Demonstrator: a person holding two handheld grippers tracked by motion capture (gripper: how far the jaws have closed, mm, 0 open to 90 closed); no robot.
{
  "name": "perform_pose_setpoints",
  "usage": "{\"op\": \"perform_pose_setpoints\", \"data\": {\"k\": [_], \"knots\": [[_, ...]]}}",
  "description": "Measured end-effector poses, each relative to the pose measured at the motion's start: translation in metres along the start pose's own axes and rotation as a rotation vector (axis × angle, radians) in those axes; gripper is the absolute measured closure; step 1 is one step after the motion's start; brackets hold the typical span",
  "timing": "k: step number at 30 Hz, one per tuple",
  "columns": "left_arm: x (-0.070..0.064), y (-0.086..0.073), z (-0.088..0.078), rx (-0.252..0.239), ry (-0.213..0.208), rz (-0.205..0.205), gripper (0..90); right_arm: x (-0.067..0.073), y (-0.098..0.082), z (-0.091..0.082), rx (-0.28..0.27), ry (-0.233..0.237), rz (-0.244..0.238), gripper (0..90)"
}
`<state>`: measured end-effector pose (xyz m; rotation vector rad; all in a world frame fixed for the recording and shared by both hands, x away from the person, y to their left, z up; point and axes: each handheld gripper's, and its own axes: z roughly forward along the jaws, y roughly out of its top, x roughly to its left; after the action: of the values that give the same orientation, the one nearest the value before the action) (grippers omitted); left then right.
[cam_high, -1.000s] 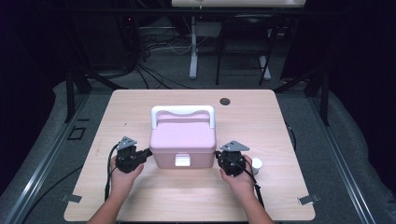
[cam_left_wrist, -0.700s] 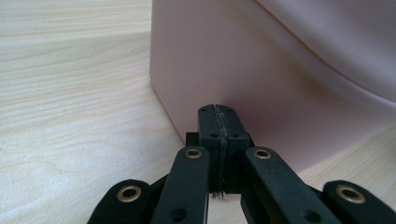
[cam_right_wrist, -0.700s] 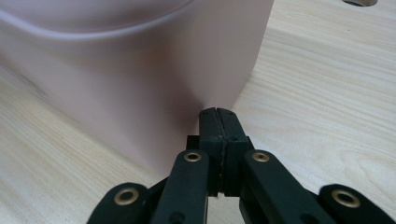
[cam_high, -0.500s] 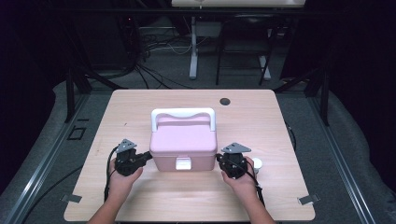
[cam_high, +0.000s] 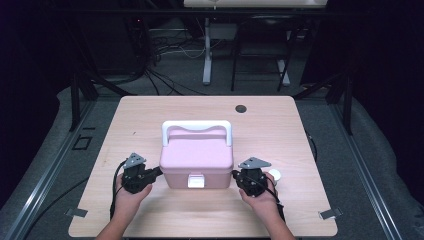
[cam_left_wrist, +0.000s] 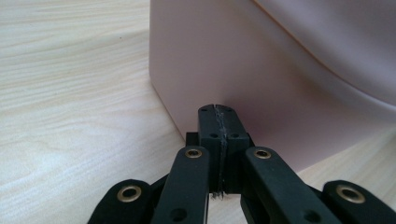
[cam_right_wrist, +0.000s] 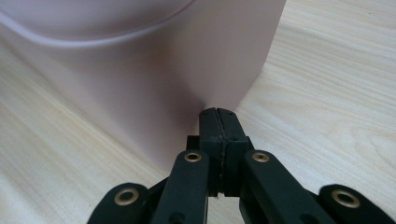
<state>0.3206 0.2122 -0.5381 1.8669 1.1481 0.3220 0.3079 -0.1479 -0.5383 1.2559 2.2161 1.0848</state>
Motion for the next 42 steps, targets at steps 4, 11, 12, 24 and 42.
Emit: {"op": "perform_pose_setpoints", "data": {"k": [4, 11, 12, 24, 42], "knots": [[-0.002, -0.002, -0.003, 0.002, -0.004, 0.002, 90.0, 0.002, -0.002, -0.002, 0.001, 0.006, -0.007, 90.0], [-0.007, -0.008, -0.011, 0.017, -0.016, 0.015, 90.0, 0.005, -0.006, -0.008, 0.01, 0.019, -0.01, 90.0], [-0.007, -0.009, -0.013, 0.02, -0.017, 0.014, 90.0, 0.005, -0.007, -0.009, 0.011, 0.021, -0.016, 90.0], [-0.013, -0.018, -0.024, 0.029, -0.033, 0.018, 90.0, 0.015, -0.013, -0.019, 0.025, 0.028, -0.058, 90.0], [-0.026, -0.027, -0.035, 0.055, -0.072, 0.057, 90.0, 0.024, -0.029, -0.041, 0.051, 0.057, -0.087, 90.0]]}}
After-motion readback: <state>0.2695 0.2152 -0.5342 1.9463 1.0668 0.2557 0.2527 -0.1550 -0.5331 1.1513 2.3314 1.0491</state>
